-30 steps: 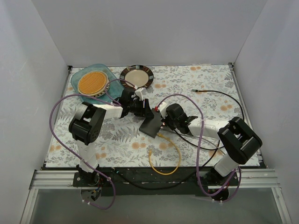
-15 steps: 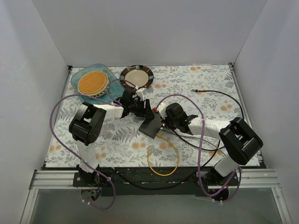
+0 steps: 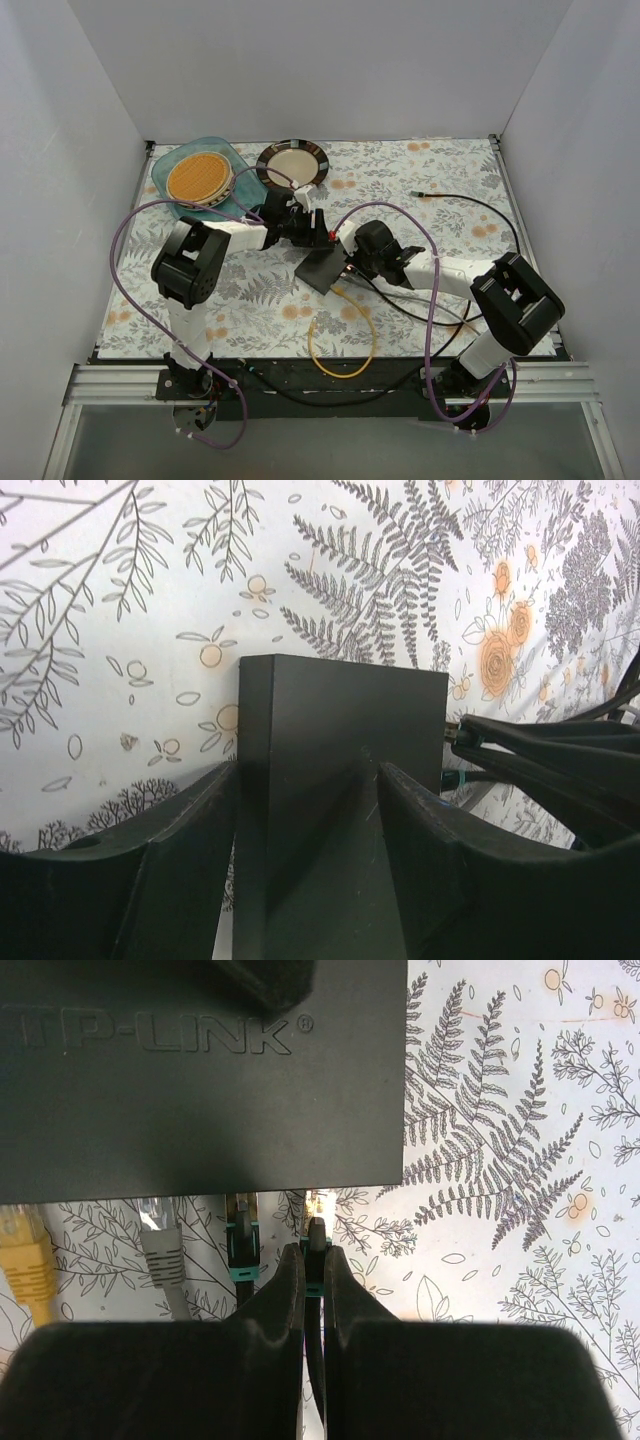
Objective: Insert the plug into the switch port
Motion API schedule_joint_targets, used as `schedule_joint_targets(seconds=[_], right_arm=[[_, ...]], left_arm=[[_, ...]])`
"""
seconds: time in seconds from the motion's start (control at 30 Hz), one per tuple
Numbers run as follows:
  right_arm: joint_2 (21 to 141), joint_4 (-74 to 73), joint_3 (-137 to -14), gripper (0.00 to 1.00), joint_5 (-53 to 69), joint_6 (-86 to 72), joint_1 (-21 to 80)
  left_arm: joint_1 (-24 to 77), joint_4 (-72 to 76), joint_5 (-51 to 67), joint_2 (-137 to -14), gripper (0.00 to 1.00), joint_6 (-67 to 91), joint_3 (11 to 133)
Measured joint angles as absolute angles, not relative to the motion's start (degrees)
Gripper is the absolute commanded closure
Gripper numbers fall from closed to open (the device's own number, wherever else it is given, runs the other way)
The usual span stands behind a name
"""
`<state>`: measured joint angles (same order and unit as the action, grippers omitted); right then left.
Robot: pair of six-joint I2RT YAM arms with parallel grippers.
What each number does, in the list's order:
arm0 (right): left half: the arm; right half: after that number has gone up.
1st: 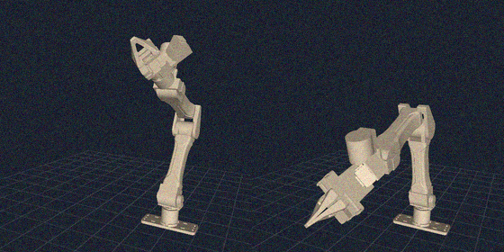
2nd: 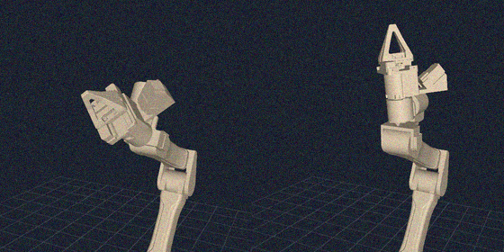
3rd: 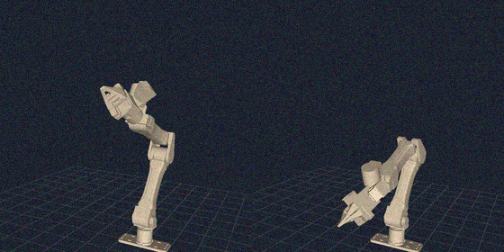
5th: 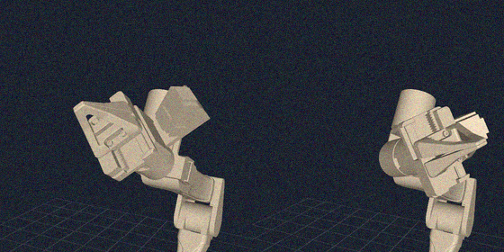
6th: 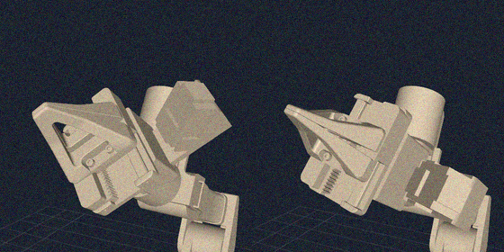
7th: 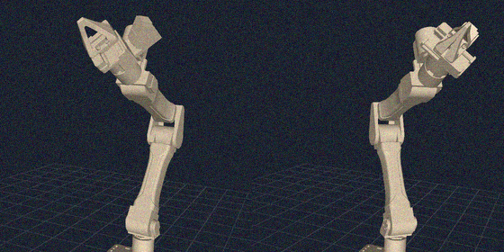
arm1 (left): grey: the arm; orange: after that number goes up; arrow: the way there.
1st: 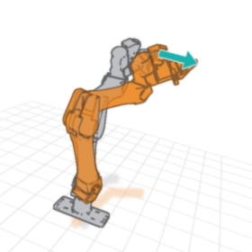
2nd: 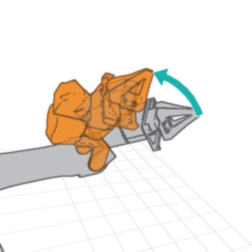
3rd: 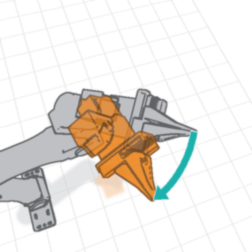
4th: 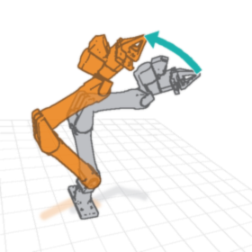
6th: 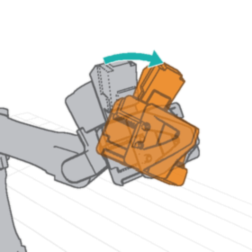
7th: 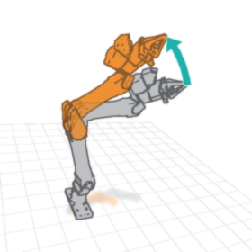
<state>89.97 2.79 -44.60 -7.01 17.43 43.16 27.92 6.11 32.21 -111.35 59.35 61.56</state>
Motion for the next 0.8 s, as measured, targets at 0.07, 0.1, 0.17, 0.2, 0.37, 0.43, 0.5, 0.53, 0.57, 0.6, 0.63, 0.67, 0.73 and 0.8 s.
schedule_joint_targets(seconds=[0.07,0.1,0.17,0.2,0.37,0.43,0.5,0.53,0.57,0.6,0.63,0.67,0.73,0.8], right_arm=[[89.97,2.79,-44.6,0.99,-6.83,17.39,43.16],[89.97,2.79,-44.6,0.99,-6.68,17.37,43.16],[90.0,2.81,-44.6,0.99,-6.39,17.23,43.24],[90.02,2.83,-44.6,0.99,-6.17,17.12,43.29],[90.72,3.77,-44.62,0.99,-4.78,15.94,44.42],[90.98,4.49,-44.62,0.99,-4.4,14.79,45.23],[91.15,5.02,-44.62,0.99,-4.93,13.43,46.02],[91.15,5.13,-44.6,0.99,-5.34,12.86,46.15],[91.15,5.3,-44.53,0.99,-5.8,12.1,46.28],[91.15,5.48,-44.45,0.99,-6.24,11.55,46.35],[91.15,5.72,-44.31,0.99,-6.9,10.63,46.57],[91.15,5.87,-44.23,0.99,-7.4,10.2,46.7],[91.15,6.15,-44.07,0.99,-8.88,8.73,47.16],[91.15,6.83,-43.75,0.99,-10.48,7.46,47.46]], left_arm=[[27.92,6.42,31.99,-112.03,0.49,59.31,62.28],[27.92,6.63,31.83,-112.25,0.49,59.27,62.5],[27.92,7.07,31.33,-112.49,0.49,59.18,62.61],[27.92,7.38,31.2,-112.57,0.49,59.16,62.61],[27.92,9.98,30.02,-113.3,0.51,58.78,62.63],[27.92,11.07,29.67,-113.65,0.52,58.65,62.63],[27.92,11.92,29.65,-113.93,0.52,58.5,62.63],[27.92,12.14,29.65,-113.95,0.52,58.39,62.61],[27.92,12.34,29.65,-113.95,0.52,58.35,62.5],[27.92,12.6,29.63,-113.95,0.52,58.3,62.3],[27.92,12.97,29.61,-113.95,0.52,58.26,62.08],[27.92,13.23,29.56,-113.95,0.52,58.19,61.89],[27.92,13.74,29.52,-113.89,0.52,57.98,61.54],[27.92,13.87,29.32,-113.78,0.52,57.84,61.36]])
